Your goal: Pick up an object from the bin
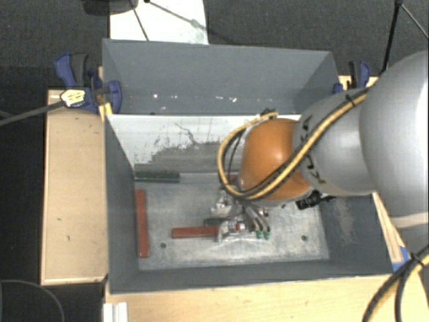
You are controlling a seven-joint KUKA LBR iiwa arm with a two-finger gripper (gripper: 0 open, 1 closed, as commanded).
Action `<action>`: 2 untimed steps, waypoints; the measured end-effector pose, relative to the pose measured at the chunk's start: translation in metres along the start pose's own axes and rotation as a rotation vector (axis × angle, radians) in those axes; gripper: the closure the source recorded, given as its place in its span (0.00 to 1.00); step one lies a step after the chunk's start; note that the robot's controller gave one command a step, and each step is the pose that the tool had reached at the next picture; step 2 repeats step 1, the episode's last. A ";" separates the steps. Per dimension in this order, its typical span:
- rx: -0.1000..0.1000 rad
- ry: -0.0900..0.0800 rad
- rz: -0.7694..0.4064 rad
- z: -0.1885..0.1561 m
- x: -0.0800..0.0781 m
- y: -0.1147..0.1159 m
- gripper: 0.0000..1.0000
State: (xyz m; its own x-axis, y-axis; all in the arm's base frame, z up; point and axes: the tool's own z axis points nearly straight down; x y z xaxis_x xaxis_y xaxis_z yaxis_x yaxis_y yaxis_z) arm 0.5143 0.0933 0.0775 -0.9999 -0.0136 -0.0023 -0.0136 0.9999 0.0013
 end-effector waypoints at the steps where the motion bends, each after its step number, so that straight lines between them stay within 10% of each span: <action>1: 0.000 0.000 0.014 -0.125 -0.004 -0.002 1.00; 2: 0.000 0.000 0.014 -0.125 -0.004 -0.002 1.00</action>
Offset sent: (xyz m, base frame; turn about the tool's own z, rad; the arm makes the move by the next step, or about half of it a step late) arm 0.0000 0.0000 0.0000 0.0000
